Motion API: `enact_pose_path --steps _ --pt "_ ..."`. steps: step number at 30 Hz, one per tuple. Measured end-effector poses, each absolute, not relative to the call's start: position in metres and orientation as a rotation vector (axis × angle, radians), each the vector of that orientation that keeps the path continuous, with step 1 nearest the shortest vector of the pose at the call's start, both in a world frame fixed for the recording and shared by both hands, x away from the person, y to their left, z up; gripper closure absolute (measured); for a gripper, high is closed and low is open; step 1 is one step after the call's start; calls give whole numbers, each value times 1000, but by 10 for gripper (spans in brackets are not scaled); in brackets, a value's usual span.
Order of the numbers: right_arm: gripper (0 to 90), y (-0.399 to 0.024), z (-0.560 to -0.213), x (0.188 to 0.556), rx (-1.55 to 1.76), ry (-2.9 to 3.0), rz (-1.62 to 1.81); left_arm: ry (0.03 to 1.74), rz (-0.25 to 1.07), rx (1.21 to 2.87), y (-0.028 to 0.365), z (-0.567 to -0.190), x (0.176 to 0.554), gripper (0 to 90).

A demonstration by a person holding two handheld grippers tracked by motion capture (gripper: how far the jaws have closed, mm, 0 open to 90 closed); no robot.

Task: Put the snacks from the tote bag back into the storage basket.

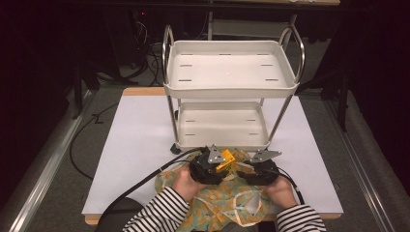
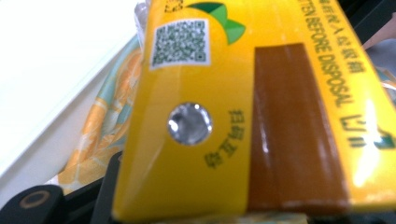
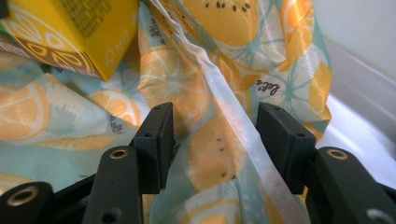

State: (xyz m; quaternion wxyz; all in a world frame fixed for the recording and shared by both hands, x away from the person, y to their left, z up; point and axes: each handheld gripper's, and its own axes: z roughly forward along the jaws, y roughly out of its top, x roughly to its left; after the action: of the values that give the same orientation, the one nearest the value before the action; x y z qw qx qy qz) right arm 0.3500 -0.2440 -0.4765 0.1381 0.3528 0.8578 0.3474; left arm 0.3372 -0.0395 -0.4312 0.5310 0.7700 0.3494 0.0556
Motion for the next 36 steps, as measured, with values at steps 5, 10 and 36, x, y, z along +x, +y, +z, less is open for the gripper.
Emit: enact_pose_path --steps 5,10,36 --pt "476 -244 -477 350 1025 2481 1017 834 113 1833 -36 -426 340 505" --pt "465 -244 -477 350 1028 2482 1013 870 80 1784 -36 -421 343 505" --pt "455 -243 -477 350 1013 2483 1018 1523 -44 1297 -45 -370 319 506"
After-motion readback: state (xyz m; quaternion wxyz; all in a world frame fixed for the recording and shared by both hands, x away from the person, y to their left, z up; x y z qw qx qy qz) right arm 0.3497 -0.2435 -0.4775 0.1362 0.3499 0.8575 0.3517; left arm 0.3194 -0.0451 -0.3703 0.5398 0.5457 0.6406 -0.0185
